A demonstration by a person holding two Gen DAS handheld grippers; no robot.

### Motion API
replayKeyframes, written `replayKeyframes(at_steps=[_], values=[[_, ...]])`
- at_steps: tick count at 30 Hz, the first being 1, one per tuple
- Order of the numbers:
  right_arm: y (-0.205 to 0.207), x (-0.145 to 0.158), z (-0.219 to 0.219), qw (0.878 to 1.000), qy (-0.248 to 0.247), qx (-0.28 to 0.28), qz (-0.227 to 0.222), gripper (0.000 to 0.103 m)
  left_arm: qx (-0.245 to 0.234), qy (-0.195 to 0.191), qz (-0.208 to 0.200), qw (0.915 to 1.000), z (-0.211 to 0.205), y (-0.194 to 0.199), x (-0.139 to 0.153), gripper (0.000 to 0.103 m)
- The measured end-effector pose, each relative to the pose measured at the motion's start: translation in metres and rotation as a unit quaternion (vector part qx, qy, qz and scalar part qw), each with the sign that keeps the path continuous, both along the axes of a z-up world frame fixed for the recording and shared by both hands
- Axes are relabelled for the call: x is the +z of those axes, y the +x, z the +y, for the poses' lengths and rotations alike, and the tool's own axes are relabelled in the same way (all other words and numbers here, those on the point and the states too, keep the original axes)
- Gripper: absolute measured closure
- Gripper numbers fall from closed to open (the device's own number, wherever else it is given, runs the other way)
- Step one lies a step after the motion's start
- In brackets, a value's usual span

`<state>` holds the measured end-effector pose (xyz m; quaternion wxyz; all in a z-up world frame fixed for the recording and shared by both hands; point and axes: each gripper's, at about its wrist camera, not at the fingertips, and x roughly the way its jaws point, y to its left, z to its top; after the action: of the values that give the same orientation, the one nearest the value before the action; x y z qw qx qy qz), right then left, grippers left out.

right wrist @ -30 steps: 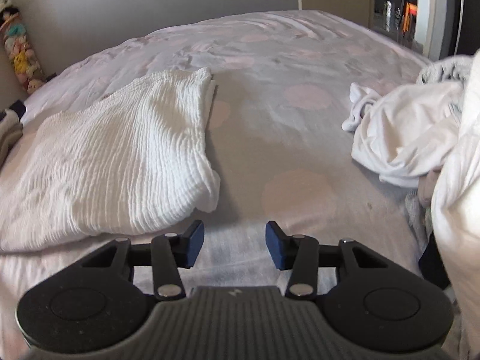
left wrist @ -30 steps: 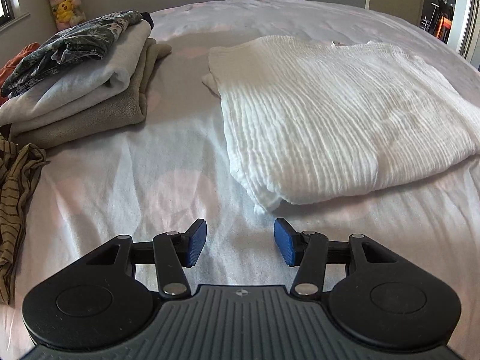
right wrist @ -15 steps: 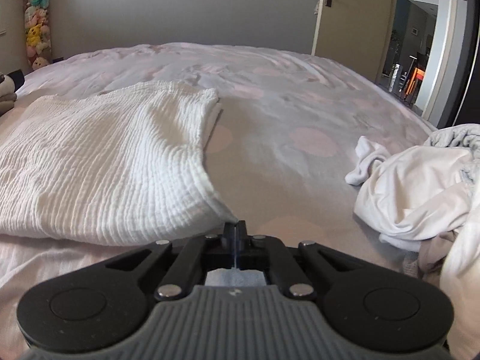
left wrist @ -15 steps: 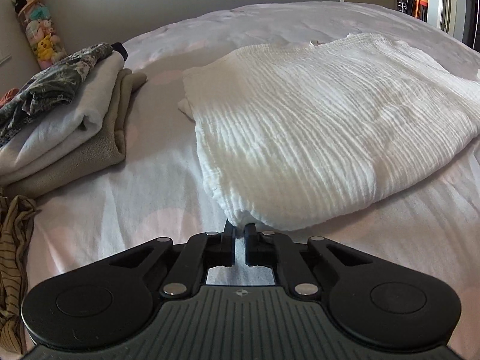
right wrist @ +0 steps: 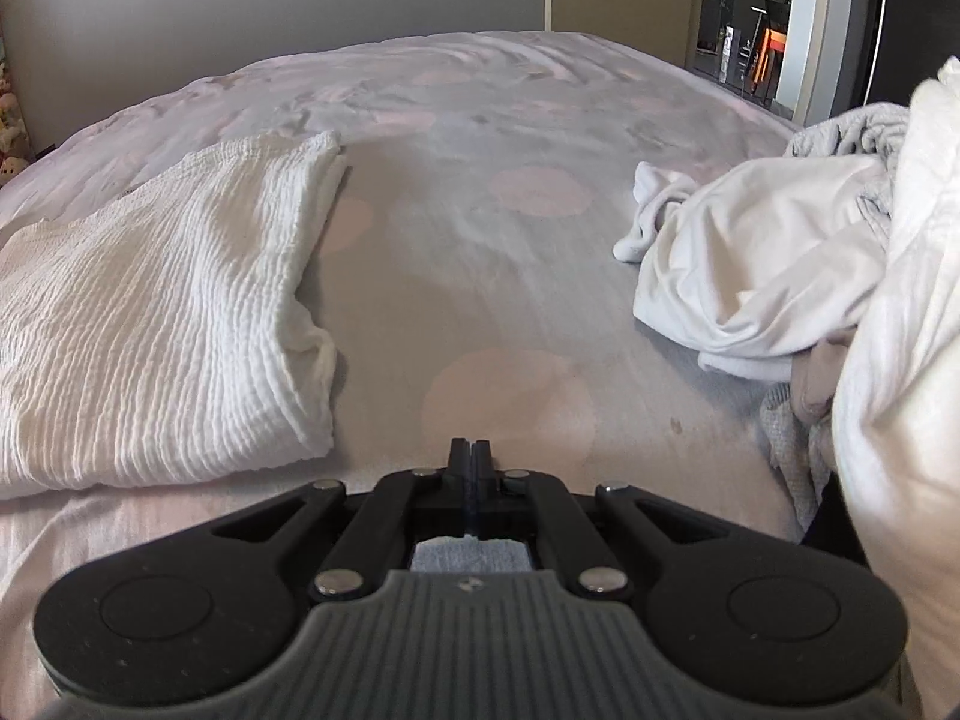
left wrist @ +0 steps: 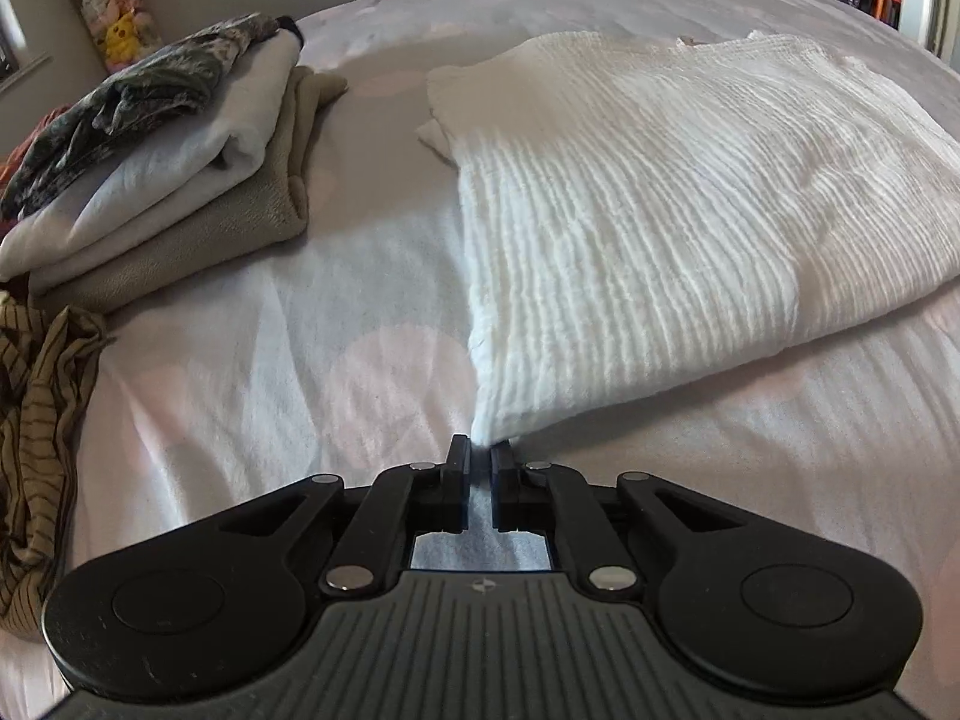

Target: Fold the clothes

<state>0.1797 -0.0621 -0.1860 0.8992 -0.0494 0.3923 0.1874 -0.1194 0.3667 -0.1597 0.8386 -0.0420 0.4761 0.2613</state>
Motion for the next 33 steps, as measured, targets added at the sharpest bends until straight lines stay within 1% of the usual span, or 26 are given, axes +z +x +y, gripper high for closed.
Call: replayKeyframes(at_steps=[1,2,3,4,5,6,7,8,9,11,12,13,15,16,19,21,22,25,27,30,33], values=[[-0.001,0.001,-0.003,1.000,0.010,-0.006,0.005,0.097,0.013,-0.004,-0.001,0.9999,0.002,-0.004,0.002,0.098],[-0.001,0.003,-0.006,1.000,0.021,-0.012,0.009,0.096,0.026,-0.012,-0.005,0.9996,0.003,-0.010,0.004,0.098],[-0.003,0.005,-0.008,0.999,0.036,-0.016,0.011,0.095,0.038,-0.021,-0.011,0.9990,0.004,-0.016,0.007,0.096],[-0.006,0.008,-0.011,0.998,0.051,-0.019,0.013,0.082,0.051,-0.034,-0.021,0.9979,0.004,-0.022,0.010,0.092],[-0.008,0.012,-0.012,0.997,0.068,-0.021,0.012,0.057,0.065,-0.049,-0.034,0.9961,0.005,-0.028,0.013,0.080],[-0.011,0.016,-0.013,0.996,0.085,-0.021,0.010,0.046,0.078,-0.063,-0.050,0.9937,0.005,-0.033,0.017,0.070],[-0.014,0.020,-0.013,0.995,0.098,-0.019,0.007,0.033,0.091,-0.076,-0.068,0.9906,0.005,-0.037,0.021,0.063],[-0.018,0.024,-0.012,0.994,0.110,-0.016,0.004,0.028,0.098,-0.084,-0.080,0.9884,0.004,-0.038,0.023,0.051],[-0.020,0.027,-0.010,0.994,0.112,-0.013,0.004,0.027,0.101,-0.089,-0.088,0.9870,0.001,-0.038,0.025,0.047],[-0.025,0.030,-0.005,0.993,0.117,-0.004,0.009,0.020,0.107,-0.100,-0.100,0.9841,-0.003,-0.036,0.025,0.047],[-0.028,0.030,-0.003,0.992,0.126,0.002,0.014,0.019,0.110,-0.109,-0.101,0.9828,-0.005,-0.033,0.023,0.046],[-0.029,0.029,-0.002,0.990,0.140,0.009,0.024,0.016,0.113,-0.117,-0.102,0.9815,-0.007,-0.030,0.021,0.046],[-0.029,0.024,-0.001,0.986,0.158,0.013,0.048,0.016,0.125,-0.144,-0.105,0.9759,-0.009,-0.026,0.012,0.046],[-0.028,0.019,0.001,0.985,0.159,0.011,0.061,0.016,0.127,-0.143,-0.105,0.9760,-0.012,-0.025,0.008,0.046],[-0.027,0.004,0.009,0.986,0.136,0.009,0.091,0.016,0.118,-0.109,-0.097,0.9823,-0.028,-0.019,0.000,0.040],[-0.032,-0.001,0.017,0.990,0.114,0.021,0.074,0.016,0.103,-0.083,-0.088,0.9873,-0.038,-0.015,-0.003,0.032],[-0.034,-0.002,0.022,0.992,0.103,0.028,0.065,0.014,0.102,-0.076,-0.090,0.9878,-0.041,-0.015,-0.005,0.031],[-0.040,-0.007,0.032,0.994,0.079,0.048,0.054,0.005,0.109,-0.065,-0.102,0.9866,-0.045,-0.016,-0.008,0.028],[-0.041,-0.009,0.036,0.995,0.067,0.055,0.051,0.002,0.114,-0.058,-0.111,0.9856,-0.049,-0.017,-0.010,0.026],[-0.043,-0.011,0.041,0.996,0.047,0.065,0.047,0.001,0.107,-0.053,-0.113,0.9863,-0.051,-0.018,-0.012,0.021],[-0.046,-0.013,0.046,0.996,0.020,0.079,0.044,0.000,0.105,-0.059,-0.107,0.9870,-0.050,-0.016,-0.012,0.019]])
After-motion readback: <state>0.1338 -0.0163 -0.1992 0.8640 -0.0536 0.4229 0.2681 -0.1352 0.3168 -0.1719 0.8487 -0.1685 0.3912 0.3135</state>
